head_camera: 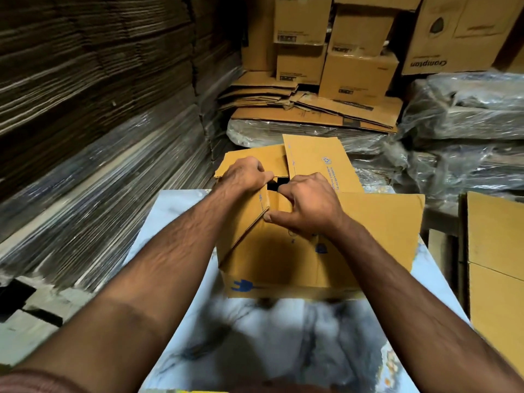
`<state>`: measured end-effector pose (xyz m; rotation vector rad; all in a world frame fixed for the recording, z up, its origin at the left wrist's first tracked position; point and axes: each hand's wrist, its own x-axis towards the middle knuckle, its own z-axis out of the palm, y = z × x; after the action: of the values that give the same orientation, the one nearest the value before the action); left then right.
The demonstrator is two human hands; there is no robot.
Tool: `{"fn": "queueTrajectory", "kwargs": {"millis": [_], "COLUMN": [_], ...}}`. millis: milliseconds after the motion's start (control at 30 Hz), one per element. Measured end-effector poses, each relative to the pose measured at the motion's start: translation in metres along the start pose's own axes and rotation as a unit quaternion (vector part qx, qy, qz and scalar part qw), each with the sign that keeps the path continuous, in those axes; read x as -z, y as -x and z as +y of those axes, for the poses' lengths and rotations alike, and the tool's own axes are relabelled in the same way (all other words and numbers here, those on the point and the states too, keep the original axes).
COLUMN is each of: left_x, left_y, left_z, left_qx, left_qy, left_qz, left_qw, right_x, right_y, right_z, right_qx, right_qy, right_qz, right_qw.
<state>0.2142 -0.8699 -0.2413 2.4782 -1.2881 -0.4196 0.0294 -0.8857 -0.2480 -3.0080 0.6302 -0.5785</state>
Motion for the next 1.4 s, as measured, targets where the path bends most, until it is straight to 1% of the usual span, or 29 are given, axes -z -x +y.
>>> {"fn": "queueTrajectory", "kwargs": {"millis": [67, 167, 233, 333, 367, 467, 500, 533, 633, 667, 700, 733, 767, 800, 833, 900, 933, 1000, 1033, 1100, 1167, 1200, 1300, 1400], "left_x": [0.000, -0.005, -0.009, -0.010, -0.010, -0.009, -0.009, -0.013, -0.022, -0.025, -0.026, -0.029, -0.037, -0.049, -0.063, -0.088, -0.094, -0.092, -0.088, -0.083, -0.087, -0.089, -0.094, -0.094], "left_y": [0.001, 0.005, 0.007, 0.014, 0.017, 0.027, 0.034, 0.038, 0.054, 0.058, 0.062, 0.063, 0.067, 0.068, 0.074, 0.086, 0.086, 0.086, 0.085, 0.084, 0.086, 0.087, 0.087, 0.087], "left_z": [0.000, 0.003, 0.005, -0.002, -0.007, -0.032, -0.041, -0.051, -0.070, -0.073, -0.076, -0.081, -0.088, -0.098, -0.107, -0.121, -0.119, -0.110, -0.108, -0.111, -0.117, -0.118, -0.119, -0.121], "left_qx": [-0.008, -0.018, -0.023, -0.045, -0.063, -0.083, -0.094, -0.106, -0.122, -0.120, -0.122, -0.117, -0.108, -0.097, -0.089, -0.085, -0.085, -0.084, -0.092, -0.107, -0.115, -0.117, -0.119, -0.119], "left_qy": [0.001, -0.010, -0.020, -0.015, -0.003, 0.053, 0.072, 0.091, 0.150, 0.153, 0.147, 0.120, 0.080, 0.025, -0.008, -0.038, -0.081, -0.149, -0.144, -0.131, -0.129, -0.129, -0.120, -0.111], "left_qz": [-0.009, -0.020, -0.019, -0.025, -0.047, -0.169, -0.196, -0.200, -0.180, -0.173, -0.169, -0.182, -0.201, -0.210, -0.210, -0.175, -0.159, -0.164, -0.176, -0.184, -0.165, -0.155, -0.137, -0.125], "left_qw": [1.000, 1.000, 0.999, 0.999, 0.997, 0.981, 0.973, 0.970, 0.965, 0.966, 0.967, 0.969, 0.970, 0.973, 0.974, 0.980, 0.980, 0.971, 0.969, 0.968, 0.971, 0.972, 0.976, 0.979], "right_x": [0.010, 0.018, 0.021, 0.026, 0.026, 0.032, 0.035, 0.039, 0.051, 0.055, 0.060, 0.061, 0.063, 0.062, 0.060, 0.047, 0.040, 0.022, 0.014, 0.000, -0.020, -0.033, -0.062, -0.067], "right_y": [0.013, 0.034, 0.044, 0.055, 0.060, 0.071, 0.073, 0.075, 0.080, 0.082, 0.084, 0.088, 0.092, 0.097, 0.103, 0.120, 0.128, 0.146, 0.153, 0.160, 0.161, 0.161, 0.160, 0.152], "right_z": [-0.013, -0.034, -0.045, -0.058, -0.062, -0.074, -0.077, -0.080, -0.091, -0.094, -0.098, -0.100, -0.104, -0.106, -0.109, -0.112, -0.113, -0.114, -0.116, -0.117, -0.117, -0.118, -0.121, -0.117], "right_qx": [0.026, 0.042, 0.044, 0.036, 0.030, 0.011, 0.005, -0.004, -0.049, -0.068, -0.086, -0.097, -0.096, -0.088, -0.077, -0.079, -0.091, -0.106, -0.107, -0.120, -0.143, -0.154, -0.170, -0.184], "right_qy": [0.013, 0.070, 0.094, 0.119, 0.121, 0.102, 0.094, 0.082, 0.047, 0.039, 0.034, 0.024, 0.009, -0.013, -0.037, -0.076, -0.087, -0.071, -0.058, -0.061, -0.074, -0.066, -0.027, -0.031], "right_qz": [0.030, 0.100, 0.122, 0.131, 0.128, 0.105, 0.088, 0.066, -0.004, -0.027, -0.050, -0.071, -0.090, -0.110, -0.137, -0.223, -0.281, -0.398, -0.433, -0.463, -0.465, -0.453, -0.369, -0.279], "right_qw": [0.999, 0.992, 0.987, 0.984, 0.984, 0.989, 0.992, 0.994, 0.998, 0.997, 0.994, 0.992, 0.991, 0.990, 0.987, 0.969, 0.952, 0.909, 0.893, 0.876, 0.871, 0.876, 0.913, 0.942]}}
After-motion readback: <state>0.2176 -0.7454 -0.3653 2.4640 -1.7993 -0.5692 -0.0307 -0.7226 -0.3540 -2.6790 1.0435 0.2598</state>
